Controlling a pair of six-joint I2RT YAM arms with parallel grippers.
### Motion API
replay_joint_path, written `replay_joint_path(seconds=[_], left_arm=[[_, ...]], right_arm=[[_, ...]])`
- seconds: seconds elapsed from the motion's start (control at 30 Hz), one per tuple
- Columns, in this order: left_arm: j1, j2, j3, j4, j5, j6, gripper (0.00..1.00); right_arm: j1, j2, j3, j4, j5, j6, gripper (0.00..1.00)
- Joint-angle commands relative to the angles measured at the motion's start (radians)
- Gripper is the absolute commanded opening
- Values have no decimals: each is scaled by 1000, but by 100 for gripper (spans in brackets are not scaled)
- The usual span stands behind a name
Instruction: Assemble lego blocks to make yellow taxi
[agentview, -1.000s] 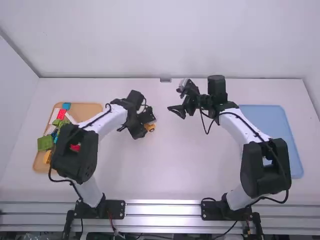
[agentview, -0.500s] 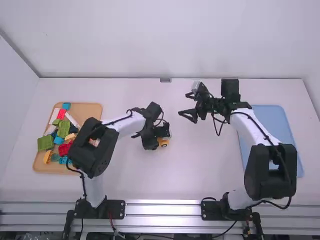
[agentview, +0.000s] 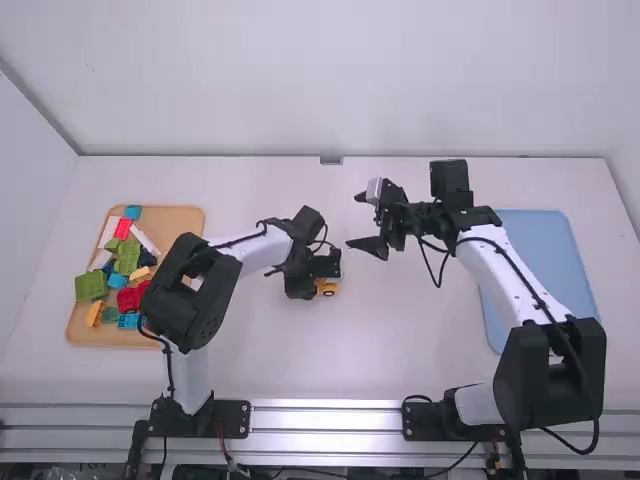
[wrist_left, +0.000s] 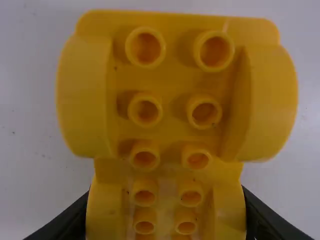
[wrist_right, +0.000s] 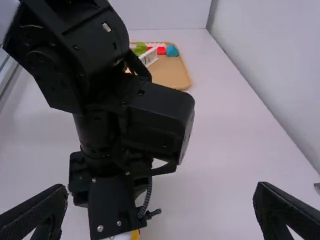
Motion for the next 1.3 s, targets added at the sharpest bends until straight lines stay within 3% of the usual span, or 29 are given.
replay_joint_path(seconds=[0.0, 0.07, 0.13, 0.2, 0.23, 0.53, 0.67, 0.83, 1.1, 1.27], left_arm=[[0, 13, -12, -7, 2, 15, 54], [-2, 13, -13, -6, 8, 15, 59], [-1, 13, -12, -6, 7, 16, 82], [-1, 13, -12, -5, 7, 23, 89], [1, 13, -12, 0, 5, 21, 99], [4, -10, 53, -79, -73, -71, 99], [15, -75, 109, -159, -182, -165, 99], [63, -174, 105, -158, -178, -154, 99], [311, -365, 18, -92, -175, -399, 99], [504, -529, -108, 84, -64, -645, 99]], right_arm=[[1, -6, -8, 2, -6, -9, 98], [1, -6, -8, 1, -10, -25, 99], [6, -6, -8, 2, -9, -26, 99], [11, -6, -8, 3, -9, -27, 99], [9, -6, -8, 8, -9, -26, 99], [43, -6, -8, 61, -9, -23, 99], [76, -6, -8, 90, 2, 12, 99], [109, -6, -8, 108, -5, 12, 99], [149, -6, -8, 202, 16, 138, 99], [187, 16, -8, 314, 33, 236, 98]])
